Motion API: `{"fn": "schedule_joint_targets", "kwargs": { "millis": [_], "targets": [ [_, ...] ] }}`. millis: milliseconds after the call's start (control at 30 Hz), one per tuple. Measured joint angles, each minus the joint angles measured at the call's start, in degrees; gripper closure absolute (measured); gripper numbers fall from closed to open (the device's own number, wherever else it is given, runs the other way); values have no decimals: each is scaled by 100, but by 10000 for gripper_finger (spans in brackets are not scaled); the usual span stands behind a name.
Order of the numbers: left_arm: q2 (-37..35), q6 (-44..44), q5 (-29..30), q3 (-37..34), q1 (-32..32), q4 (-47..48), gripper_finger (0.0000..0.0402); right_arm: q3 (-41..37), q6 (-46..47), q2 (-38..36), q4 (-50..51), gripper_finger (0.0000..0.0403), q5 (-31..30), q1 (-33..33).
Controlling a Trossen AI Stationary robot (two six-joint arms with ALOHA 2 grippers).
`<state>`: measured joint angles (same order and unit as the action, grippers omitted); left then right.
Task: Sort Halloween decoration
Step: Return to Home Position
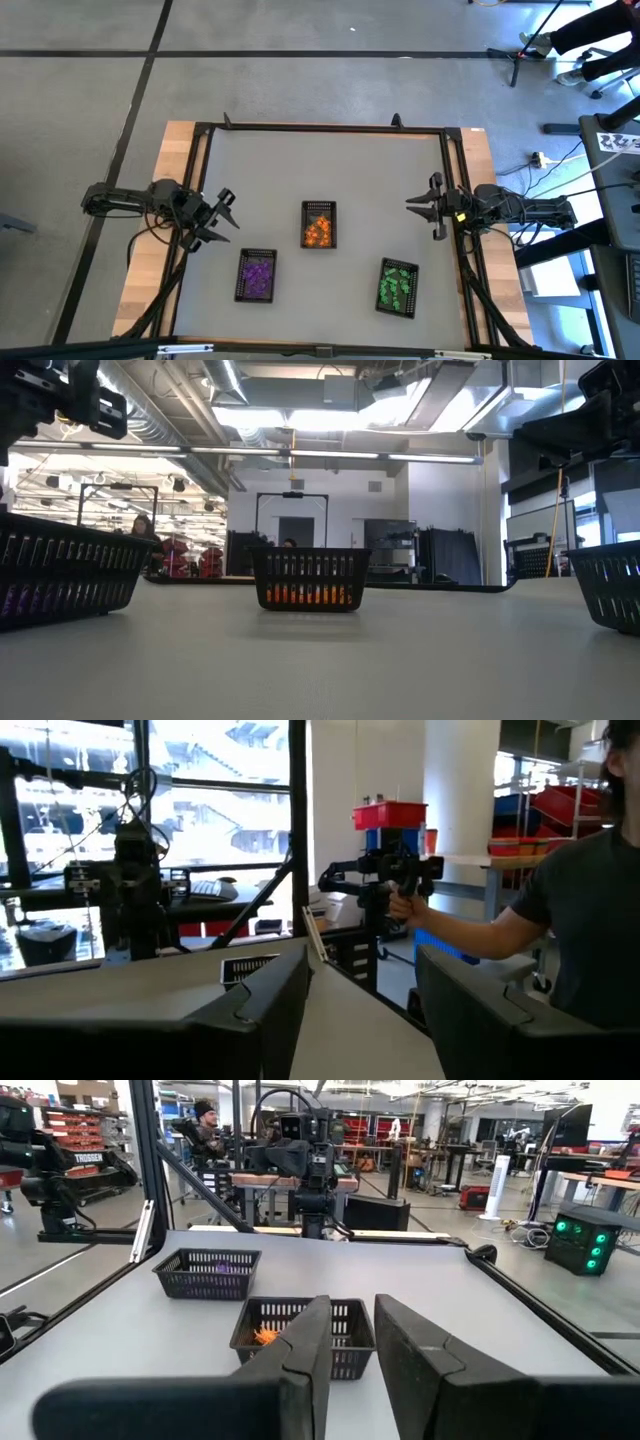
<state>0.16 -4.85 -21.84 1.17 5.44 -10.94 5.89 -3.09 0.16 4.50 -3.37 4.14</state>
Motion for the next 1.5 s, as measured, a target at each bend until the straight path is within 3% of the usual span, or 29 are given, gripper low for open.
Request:
{"fn": "schedule_joint_targets", "kwargs": {
  "millis": [767,1233,1500],
  "targets": [
    [2,-218,585,-76,-1,108,223,0,-57,0,134,324,146,0],
    [2,-205,107,-76,-1,-84,223,2,177,0,415,324,95,-2],
    [2,-227,148,-76,-1,-130,223,2,286,0,618,324,96,-2]
  ]
}}
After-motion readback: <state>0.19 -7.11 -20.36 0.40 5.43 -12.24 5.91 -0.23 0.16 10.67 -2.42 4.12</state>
